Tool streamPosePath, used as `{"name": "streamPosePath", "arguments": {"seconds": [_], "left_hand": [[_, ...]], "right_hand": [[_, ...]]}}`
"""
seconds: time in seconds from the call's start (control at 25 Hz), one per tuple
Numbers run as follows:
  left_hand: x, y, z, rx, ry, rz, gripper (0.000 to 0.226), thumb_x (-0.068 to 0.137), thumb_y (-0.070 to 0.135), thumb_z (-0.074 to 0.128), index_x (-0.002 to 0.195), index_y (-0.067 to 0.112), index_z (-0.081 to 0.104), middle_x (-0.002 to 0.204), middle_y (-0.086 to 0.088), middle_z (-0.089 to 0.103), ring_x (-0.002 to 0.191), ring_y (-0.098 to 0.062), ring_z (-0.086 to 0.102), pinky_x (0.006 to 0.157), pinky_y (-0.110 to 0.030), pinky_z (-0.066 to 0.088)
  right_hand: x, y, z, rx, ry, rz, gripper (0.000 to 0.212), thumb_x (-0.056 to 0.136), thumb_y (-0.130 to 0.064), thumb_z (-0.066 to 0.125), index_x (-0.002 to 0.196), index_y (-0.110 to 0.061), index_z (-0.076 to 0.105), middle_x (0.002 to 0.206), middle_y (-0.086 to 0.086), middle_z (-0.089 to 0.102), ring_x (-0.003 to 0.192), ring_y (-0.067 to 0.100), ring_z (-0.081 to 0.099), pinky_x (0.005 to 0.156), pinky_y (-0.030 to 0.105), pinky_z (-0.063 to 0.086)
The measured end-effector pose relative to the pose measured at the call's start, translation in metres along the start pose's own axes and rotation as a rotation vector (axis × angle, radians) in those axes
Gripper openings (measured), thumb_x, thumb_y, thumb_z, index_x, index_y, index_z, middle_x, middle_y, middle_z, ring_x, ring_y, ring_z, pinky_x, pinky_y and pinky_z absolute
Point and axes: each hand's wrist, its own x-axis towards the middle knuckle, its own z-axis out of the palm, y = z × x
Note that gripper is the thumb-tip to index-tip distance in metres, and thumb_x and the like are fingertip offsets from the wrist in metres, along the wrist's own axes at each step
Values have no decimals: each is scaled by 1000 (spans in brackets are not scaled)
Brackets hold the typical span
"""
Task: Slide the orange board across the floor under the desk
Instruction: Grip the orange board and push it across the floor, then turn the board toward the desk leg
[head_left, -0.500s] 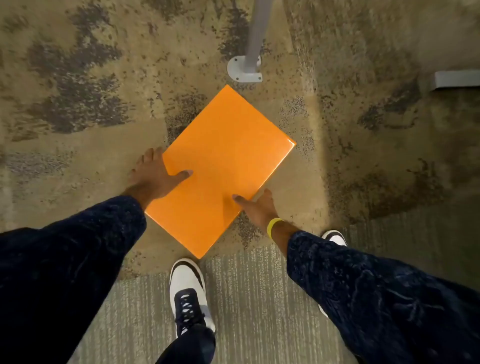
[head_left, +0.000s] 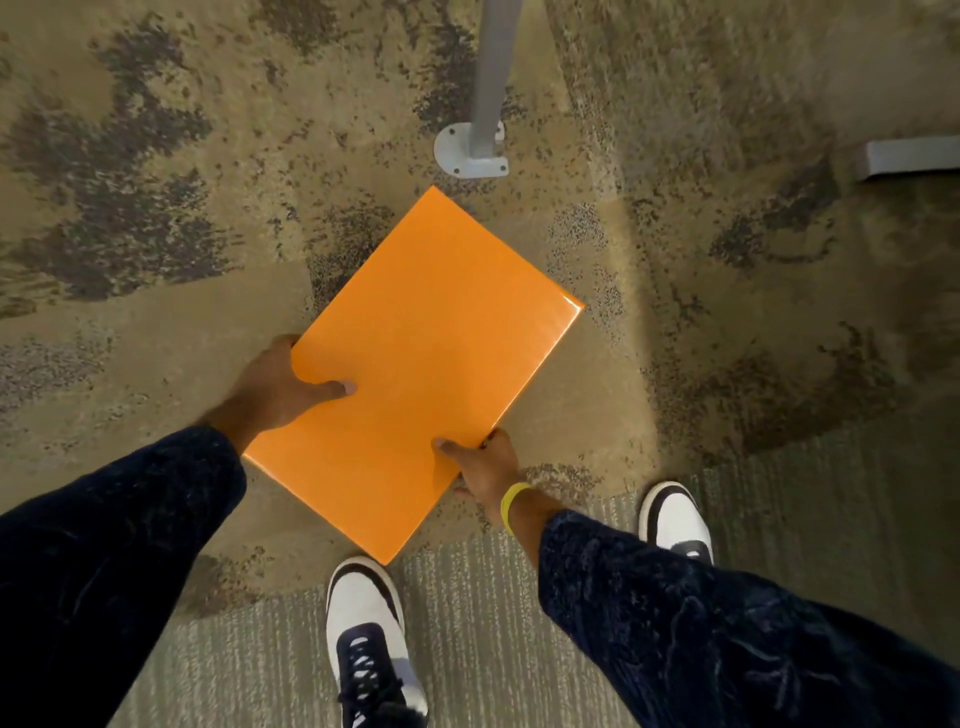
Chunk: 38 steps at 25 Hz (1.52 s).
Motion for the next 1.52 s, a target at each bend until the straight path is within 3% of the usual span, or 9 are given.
{"name": "streamPosePath", "arguments": {"seconds": [0.12, 0.36, 0.52, 0.76, 0.96, 1.08, 1.2, 1.36, 1.52], "left_hand": [[-9, 3, 4, -51, 22, 14, 91, 71, 38, 84, 144, 10, 37, 139, -16, 54, 115, -39, 57, 79, -41, 43], [-36, 46, 29, -128, -49, 112, 80, 77, 27, 81, 144, 14, 38, 133, -10, 56, 101, -32, 58, 81, -41, 44], [-47, 95, 48, -124, -113, 154, 77, 78, 27, 80, 143, 14, 41, 128, -9, 58, 93, -26, 56, 79, -40, 46], [-56, 184, 86, -88, -195, 238, 82, 73, 42, 79, 143, 19, 43, 132, -8, 60, 103, -29, 63, 86, -48, 53], [-59, 269, 142, -41, -189, 332, 71, 82, 32, 75, 143, 16, 42, 135, -9, 58, 113, -35, 61, 90, -47, 51], [-41, 321, 179, -33, -224, 361, 75, 81, 37, 75, 144, 17, 41, 136, -10, 57, 112, -35, 60, 86, -45, 50], [-25, 373, 219, -44, -246, 398, 68, 82, 34, 75, 141, 15, 44, 130, -8, 60, 107, -31, 60, 84, -41, 46], [-2, 437, 268, -42, -260, 478, 59, 82, 30, 76, 134, 14, 53, 121, -5, 65, 109, -28, 63, 85, -36, 47], [16, 492, 306, -18, -243, 556, 61, 84, 26, 74, 137, 8, 48, 128, -7, 61, 111, -27, 60, 89, -35, 47]], "right_hand": [[0, 12, -2, 20, 38, -51, 51, 77, -25, 81, 118, -20, 51, 122, 7, 66, 107, 33, 65, 88, 55, 56], [-15, 20, -60, 143, 48, -46, 28, 81, -17, 76, 96, -25, 54, 106, 5, 68, 101, 35, 67, 81, 58, 58], [-27, 17, -111, 164, 87, -70, 31, 76, -21, 79, 96, -26, 57, 111, 9, 70, 99, 36, 68, 79, 59, 58], [-50, -6, -206, 254, 149, -84, 32, 81, -19, 77, 101, -27, 53, 118, 8, 66, 106, 35, 65, 83, 57, 57], [-48, -28, -299, 227, 210, -85, 44, 83, -23, 76, 118, -21, 49, 117, 6, 62, 105, 33, 63, 81, 54, 58], [-32, -38, -357, 218, 250, -92, 34, 83, -23, 76, 107, -18, 53, 111, 8, 65, 101, 34, 64, 81, 54, 58], [-11, -51, -414, 212, 281, -99, 26, 84, -21, 74, 99, -18, 53, 108, 14, 66, 90, 31, 66, 63, 40, 56], [15, -71, -483, 143, 340, -126, 28, 88, -23, 70, 106, -11, 54, 102, 16, 65, 72, 21, 61, 55, 29, 49], [37, -93, -544, 182, 364, -170, 20, 89, -24, 68, 101, -17, 54, 107, 15, 63, 91, 29, 61, 66, 34, 50]]}}
